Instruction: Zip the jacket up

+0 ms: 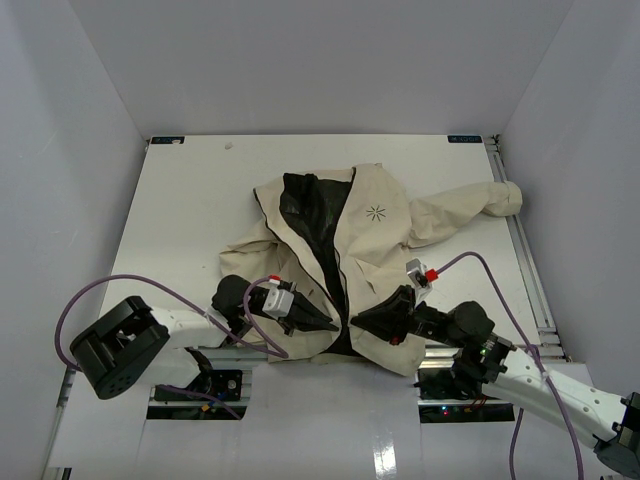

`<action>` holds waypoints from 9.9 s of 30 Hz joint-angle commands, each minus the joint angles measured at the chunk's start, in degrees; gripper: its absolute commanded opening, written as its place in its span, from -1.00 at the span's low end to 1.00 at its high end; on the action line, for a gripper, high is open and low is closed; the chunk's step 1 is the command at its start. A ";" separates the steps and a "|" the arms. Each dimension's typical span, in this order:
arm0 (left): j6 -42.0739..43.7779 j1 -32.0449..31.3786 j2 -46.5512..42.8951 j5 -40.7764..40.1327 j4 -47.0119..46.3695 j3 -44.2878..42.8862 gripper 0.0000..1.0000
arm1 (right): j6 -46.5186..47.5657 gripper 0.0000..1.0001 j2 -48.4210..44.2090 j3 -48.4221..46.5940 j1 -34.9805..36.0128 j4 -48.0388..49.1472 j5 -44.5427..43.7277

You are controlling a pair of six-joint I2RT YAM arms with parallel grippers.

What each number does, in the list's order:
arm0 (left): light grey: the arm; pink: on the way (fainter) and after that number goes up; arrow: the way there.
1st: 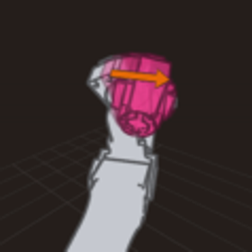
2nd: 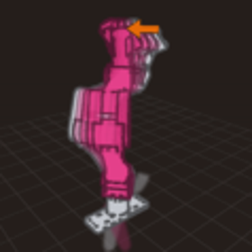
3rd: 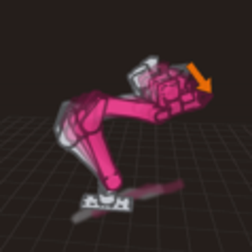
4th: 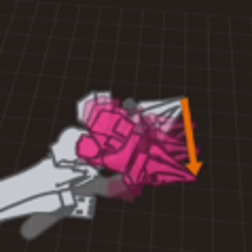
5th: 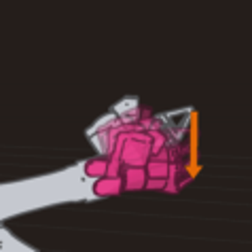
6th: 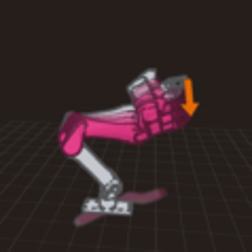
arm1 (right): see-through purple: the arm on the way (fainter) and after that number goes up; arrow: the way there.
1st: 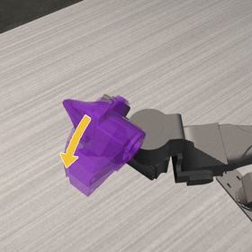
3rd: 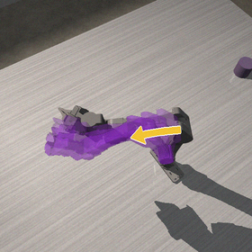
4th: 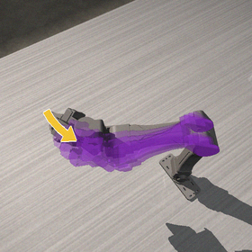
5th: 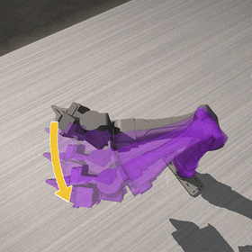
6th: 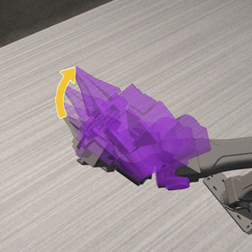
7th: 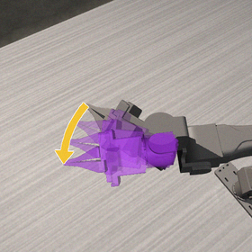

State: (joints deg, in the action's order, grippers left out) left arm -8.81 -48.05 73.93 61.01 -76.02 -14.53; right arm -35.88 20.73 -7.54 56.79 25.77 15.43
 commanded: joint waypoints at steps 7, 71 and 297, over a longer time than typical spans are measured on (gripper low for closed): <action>2.86 0.15 -3.52 6.80 10.18 -2.12 -1.00 | 3.42 -0.85 -0.64 -9.26 -0.10 -4.50 -5.36; -3.38 0.03 -4.02 3.31 19.53 0.68 -1.00 | 12.31 -0.84 4.92 -15.73 -0.13 -8.29 -21.71; -15.58 -22.81 7.75 -67.04 14.07 10.77 -1.00 | 38.82 -0.85 112.03 -111.23 -30.80 -8.17 -33.38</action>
State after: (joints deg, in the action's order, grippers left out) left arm -23.08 -65.41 76.41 -2.79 -57.34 -3.90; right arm -0.12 132.02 -114.29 28.28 3.08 -19.15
